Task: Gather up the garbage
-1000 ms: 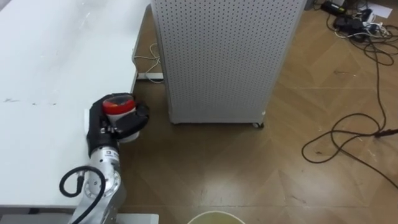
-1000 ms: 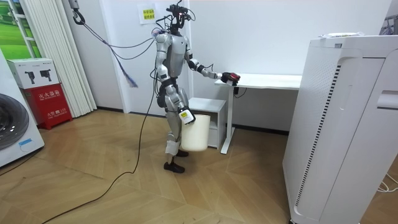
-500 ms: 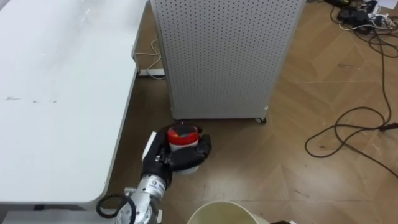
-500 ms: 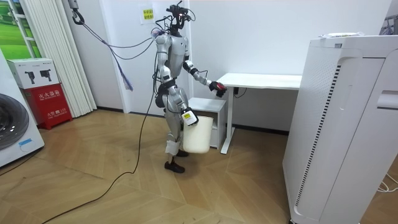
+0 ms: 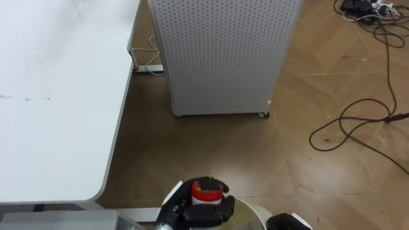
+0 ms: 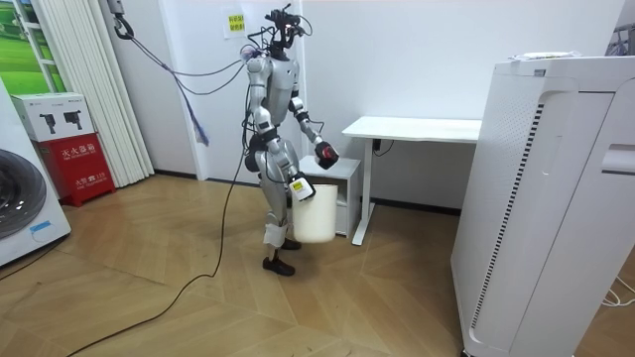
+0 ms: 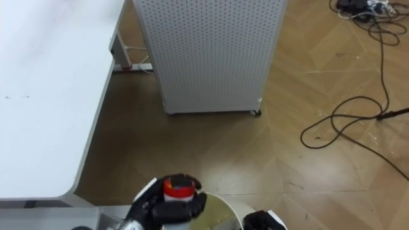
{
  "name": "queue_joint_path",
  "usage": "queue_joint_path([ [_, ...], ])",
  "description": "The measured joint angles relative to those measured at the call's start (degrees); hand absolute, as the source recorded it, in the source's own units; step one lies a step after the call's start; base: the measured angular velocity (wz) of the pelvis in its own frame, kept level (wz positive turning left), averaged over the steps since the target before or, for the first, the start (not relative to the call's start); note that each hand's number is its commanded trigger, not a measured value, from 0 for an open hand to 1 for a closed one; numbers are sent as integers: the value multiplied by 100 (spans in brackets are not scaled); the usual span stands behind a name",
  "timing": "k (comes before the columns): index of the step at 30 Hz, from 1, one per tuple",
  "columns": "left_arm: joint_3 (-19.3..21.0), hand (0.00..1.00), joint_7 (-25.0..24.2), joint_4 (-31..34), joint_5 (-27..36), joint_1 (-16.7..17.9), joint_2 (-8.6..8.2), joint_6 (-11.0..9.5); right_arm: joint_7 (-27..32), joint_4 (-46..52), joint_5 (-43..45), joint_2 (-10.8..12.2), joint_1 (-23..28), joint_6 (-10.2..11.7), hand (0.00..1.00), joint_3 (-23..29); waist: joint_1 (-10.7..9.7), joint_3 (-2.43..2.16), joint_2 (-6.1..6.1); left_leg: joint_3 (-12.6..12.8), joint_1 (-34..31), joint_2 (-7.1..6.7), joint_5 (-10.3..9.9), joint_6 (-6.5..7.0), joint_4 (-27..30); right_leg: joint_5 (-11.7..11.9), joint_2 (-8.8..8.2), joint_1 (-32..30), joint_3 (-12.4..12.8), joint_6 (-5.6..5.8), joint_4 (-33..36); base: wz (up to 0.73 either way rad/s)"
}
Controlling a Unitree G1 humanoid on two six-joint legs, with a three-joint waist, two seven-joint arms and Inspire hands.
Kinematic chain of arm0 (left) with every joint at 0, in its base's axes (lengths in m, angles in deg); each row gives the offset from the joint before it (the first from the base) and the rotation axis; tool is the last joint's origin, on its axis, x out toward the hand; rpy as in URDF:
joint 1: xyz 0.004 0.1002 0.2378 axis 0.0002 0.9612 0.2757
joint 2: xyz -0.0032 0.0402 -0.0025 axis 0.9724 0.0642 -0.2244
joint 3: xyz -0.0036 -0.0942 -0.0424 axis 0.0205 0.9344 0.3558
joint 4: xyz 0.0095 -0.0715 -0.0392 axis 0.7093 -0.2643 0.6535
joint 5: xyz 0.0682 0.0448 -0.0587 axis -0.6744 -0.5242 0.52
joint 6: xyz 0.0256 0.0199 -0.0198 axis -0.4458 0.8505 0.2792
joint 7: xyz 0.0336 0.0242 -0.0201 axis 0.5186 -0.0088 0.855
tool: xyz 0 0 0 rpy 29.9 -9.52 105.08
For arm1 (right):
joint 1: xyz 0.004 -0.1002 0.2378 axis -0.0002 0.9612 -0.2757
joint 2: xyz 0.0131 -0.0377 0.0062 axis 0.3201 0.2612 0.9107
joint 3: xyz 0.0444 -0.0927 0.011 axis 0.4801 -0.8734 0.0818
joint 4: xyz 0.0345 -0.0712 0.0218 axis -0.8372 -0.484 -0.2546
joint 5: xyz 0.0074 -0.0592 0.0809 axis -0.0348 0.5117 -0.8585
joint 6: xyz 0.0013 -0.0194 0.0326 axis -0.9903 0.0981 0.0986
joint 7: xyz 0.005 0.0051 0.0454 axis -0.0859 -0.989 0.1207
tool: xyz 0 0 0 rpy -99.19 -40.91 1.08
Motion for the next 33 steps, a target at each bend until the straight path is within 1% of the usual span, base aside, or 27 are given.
queue_joint_path([
  [2,-106,100,-115,-112,1,11,36,35,-25,1,1,6,-8,1,100,1,-4,0,1,-3,-74,4,1,1,45,-1,-20,-57,-46,-2,61,0],
  [4,-130,100,-153,-208,3,12,56,39,-23,1,1,21,-8,3,100,-2,-2,0,0,-3,-88,7,1,1,60,-1,-22,-62,-55,-2,62,0],
  [8,-120,100,-400,-232,-5,23,132,45,-28,2,47,24,-8,69,100,5,-2,0,0,1,-88,2,0,2,60,-1,-34,-64,-77,-1,67,0],
  [9,-113,76,-432,-232,-4,24,146,45,-31,1,44,24,-8,72,100,5,-2,0,0,1,-88,2,0,2,60,-1,-34,-64,-78,-1,68,0],
  [10,-112,28,-481,-232,-3,26,167,45,-33,1,43,25,-7,73,100,5,-2,0,1,1,-88,2,0,2,64,-1,-35,-64,-80,-2,72,0],
  [11,-112,0,-507,-232,-3,27,178,45,-33,1,43,24,-7,74,100,5,-1,0,1,1,-88,3,0,3,70,-1,-35,-64,-81,-2,76,0],
  [14,-109,0,-587,-229,-5,28,214,45,-29,1,22,22,-14,82,100,8,2,-1,2,2,-96,-3,-5,10,72,-2,-41,-88,-74,-3,68,0],
  [27,-89,0,-755,-200,-113,40,250,44,-32,1,-4,22,-12,127,100,7,36,-12,21,5,-110,4,-5,11,96,0,-44,-110,-91,-5,143,0],
  [29,-91,0,-763,-175,-127,40,247,43,-41,0,-7,20,-8,128,100,2,111,-13,23,7,-104,7,-5,11,92,4,-37,-108,-79,-12,148,0],
  [33,-91,0,-826,-69,-133,53,243,43,-29,-2,25,14,-4,108,100,-59,182,-15,43,7,-96,16,-5,10,75,14,-29,-97,-79,-28,160,0],
])
